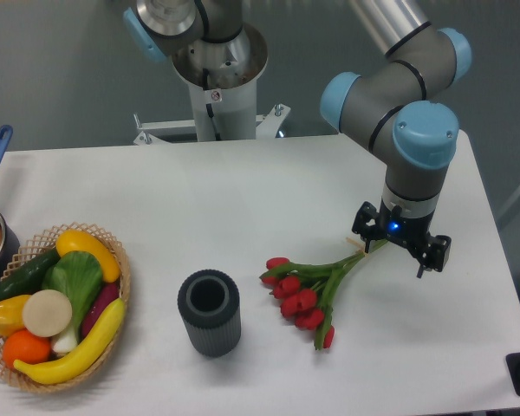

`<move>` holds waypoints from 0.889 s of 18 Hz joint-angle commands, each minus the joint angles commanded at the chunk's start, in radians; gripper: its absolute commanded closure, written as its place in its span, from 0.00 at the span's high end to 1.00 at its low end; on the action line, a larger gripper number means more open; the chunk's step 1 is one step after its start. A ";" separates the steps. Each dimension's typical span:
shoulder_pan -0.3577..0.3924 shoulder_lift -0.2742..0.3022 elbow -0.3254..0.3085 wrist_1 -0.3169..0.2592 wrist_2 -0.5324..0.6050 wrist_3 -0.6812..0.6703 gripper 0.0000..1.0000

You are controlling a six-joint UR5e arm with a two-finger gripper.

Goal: Pick up the flowers from the table
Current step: 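Move the open gripper over the green tulip stems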

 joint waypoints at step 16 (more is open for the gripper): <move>0.005 0.003 -0.130 0.172 -0.044 -0.005 1.00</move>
